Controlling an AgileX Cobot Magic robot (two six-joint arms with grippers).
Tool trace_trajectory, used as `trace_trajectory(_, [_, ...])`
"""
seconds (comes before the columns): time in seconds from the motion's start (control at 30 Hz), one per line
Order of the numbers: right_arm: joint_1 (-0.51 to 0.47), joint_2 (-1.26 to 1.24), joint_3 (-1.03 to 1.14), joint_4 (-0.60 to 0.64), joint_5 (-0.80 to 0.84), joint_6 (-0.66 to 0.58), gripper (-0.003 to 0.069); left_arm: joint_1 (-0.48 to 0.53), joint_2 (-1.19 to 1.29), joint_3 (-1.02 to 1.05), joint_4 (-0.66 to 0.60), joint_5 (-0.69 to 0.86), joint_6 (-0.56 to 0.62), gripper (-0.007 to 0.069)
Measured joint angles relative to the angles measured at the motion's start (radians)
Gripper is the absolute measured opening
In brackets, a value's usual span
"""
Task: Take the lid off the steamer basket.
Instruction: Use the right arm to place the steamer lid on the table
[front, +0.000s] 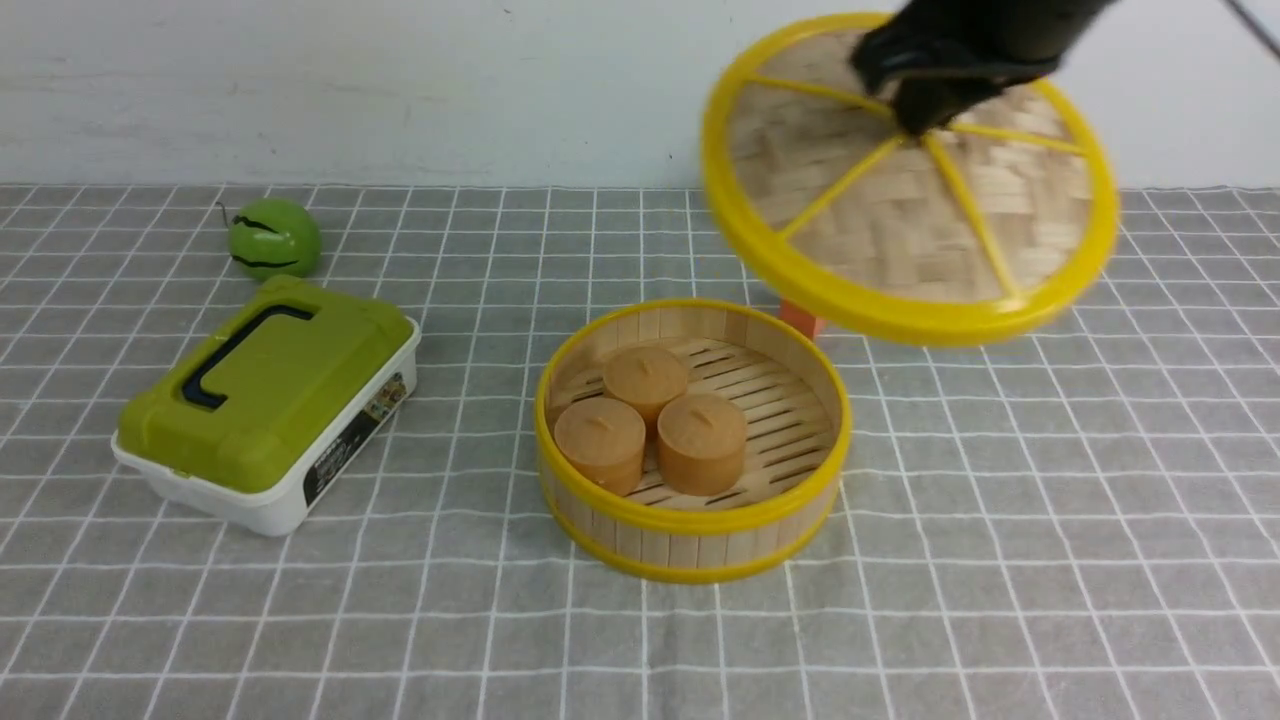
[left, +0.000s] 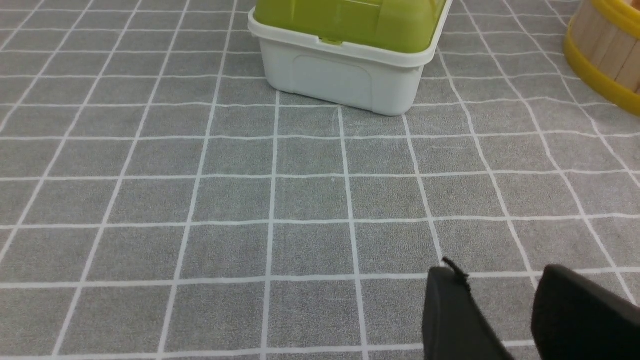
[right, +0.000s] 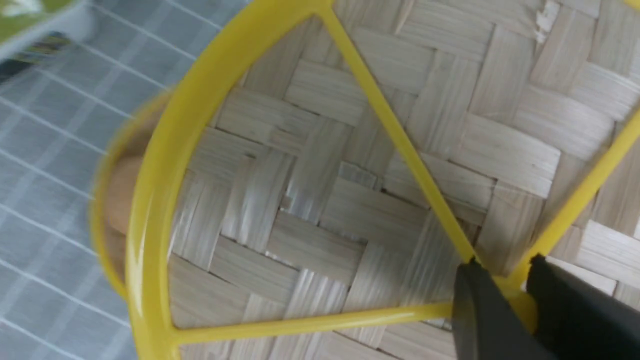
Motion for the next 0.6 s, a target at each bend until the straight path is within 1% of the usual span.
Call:
trace_trajectory(0.13, [-0.142, -0.093, 0.219, 0.022, 0.003, -0.03, 0.008, 0.0, 0.0, 0.0, 0.0, 0.0, 0.0, 0.0239])
trace_trajectory(0.23, [-0.228, -0.096, 0.362, 0.042, -0.03, -0.04, 0.008, 0.0, 0.0, 0.0, 0.0, 0.0, 0.0, 0.0239])
trace_trajectory(0.3, [-0.256, -0.073, 0.42, 0.056, -0.074, -0.042, 0.008, 0.0, 0.0, 0.0, 0.0, 0.0, 0.0, 0.0239])
trace_trajectory(0.4, [-0.272, -0.022, 0.442, 0.071, -0.129, -0.056, 0.008, 0.0, 0.0, 0.0, 0.0, 0.0, 0.0, 0.0239])
trace_trajectory(0.47, [-0.273, 0.027, 0.444, 0.103, -0.184, -0.081, 0.008, 0.0, 0.0, 0.0, 0.0, 0.0, 0.0, 0.0239])
trace_trajectory(0.6, [-0.273, 0.096, 0.444, 0.172, -0.234, -0.13, 0.008, 0.0, 0.0, 0.0, 0.0, 0.0, 0.0, 0.0239])
